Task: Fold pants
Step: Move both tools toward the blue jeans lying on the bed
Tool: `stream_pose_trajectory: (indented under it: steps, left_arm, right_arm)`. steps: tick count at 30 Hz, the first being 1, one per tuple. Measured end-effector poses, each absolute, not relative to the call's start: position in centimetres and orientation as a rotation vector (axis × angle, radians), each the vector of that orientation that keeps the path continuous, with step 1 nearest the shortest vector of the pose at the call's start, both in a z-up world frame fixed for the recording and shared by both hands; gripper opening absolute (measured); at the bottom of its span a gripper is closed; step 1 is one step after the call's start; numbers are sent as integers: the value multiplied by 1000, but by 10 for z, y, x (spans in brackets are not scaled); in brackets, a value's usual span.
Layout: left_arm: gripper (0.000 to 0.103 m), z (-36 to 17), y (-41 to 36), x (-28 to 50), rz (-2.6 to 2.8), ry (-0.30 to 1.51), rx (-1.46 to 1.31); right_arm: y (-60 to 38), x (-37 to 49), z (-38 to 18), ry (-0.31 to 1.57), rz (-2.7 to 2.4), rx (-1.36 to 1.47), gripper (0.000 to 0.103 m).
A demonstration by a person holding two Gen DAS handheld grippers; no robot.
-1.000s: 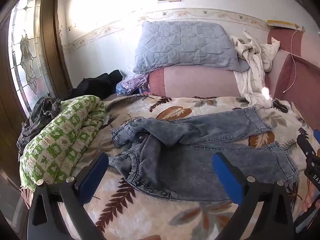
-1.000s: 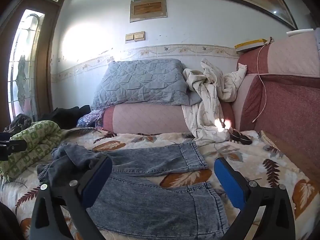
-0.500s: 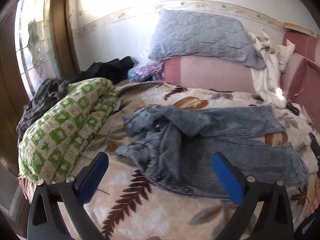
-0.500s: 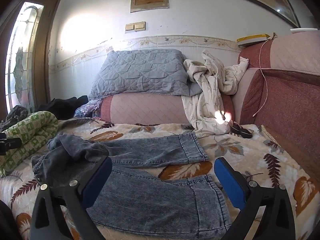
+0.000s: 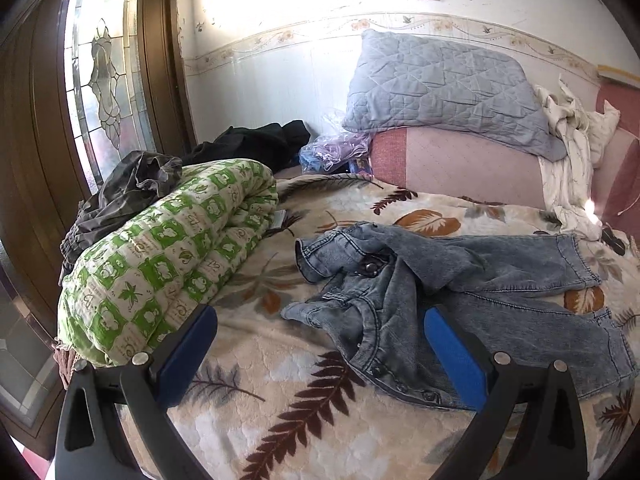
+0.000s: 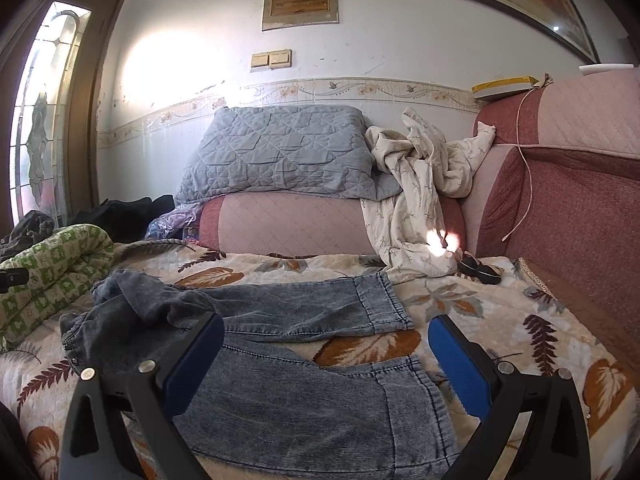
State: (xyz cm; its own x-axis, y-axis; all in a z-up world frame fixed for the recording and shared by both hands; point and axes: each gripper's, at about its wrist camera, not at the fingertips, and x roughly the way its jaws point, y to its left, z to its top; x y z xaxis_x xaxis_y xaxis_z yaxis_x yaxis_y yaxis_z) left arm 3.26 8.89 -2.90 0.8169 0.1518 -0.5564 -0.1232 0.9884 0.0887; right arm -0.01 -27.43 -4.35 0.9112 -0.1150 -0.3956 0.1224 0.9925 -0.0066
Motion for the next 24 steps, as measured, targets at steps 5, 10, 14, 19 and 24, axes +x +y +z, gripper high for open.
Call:
stream_pose_trajectory:
  steps: [5,10,14,19,24]
  left_arm:
    - [103,-29,78,31,134,606,63]
    - [103,-22,71,25,124,592,62]
    - [103,-16,64,20,115,581,76]
    - [103,-11,57,14,103,570,83]
    - [103,-10,53,11,94,571,92]
  right_arm:
    - [-274,0,-44,408,-124,19,103]
    - [-274,0,-43,408,-124,20,103]
    - [-275,-2,-42,399,-129,26,103]
    - [-279,-4,-42,390,-133,41,103]
    - [-280,-6,-41,385,-134,45,103]
